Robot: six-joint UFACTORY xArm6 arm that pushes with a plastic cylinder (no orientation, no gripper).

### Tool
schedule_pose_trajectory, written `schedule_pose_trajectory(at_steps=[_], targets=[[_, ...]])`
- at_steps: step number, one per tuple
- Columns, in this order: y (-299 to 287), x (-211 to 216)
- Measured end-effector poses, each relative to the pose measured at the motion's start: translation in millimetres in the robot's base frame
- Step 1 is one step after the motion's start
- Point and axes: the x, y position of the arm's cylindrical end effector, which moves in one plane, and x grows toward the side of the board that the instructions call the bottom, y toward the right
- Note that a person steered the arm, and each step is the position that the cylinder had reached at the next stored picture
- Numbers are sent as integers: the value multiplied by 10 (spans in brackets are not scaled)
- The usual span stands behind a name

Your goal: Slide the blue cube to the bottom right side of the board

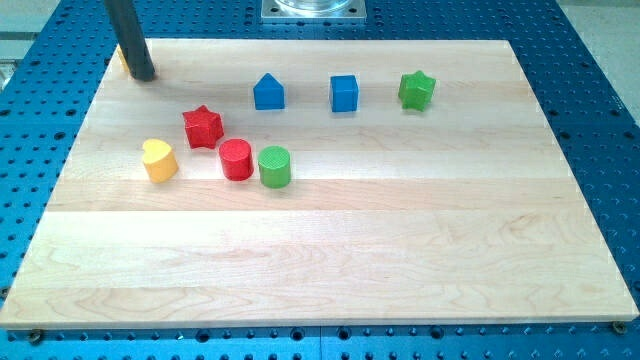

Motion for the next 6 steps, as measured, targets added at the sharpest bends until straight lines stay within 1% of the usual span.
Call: schedule_pose_trajectory(at_steps=[2, 4, 5, 6], targets=[[-66, 931], [-66, 996], [-21, 1187], [805, 1348]])
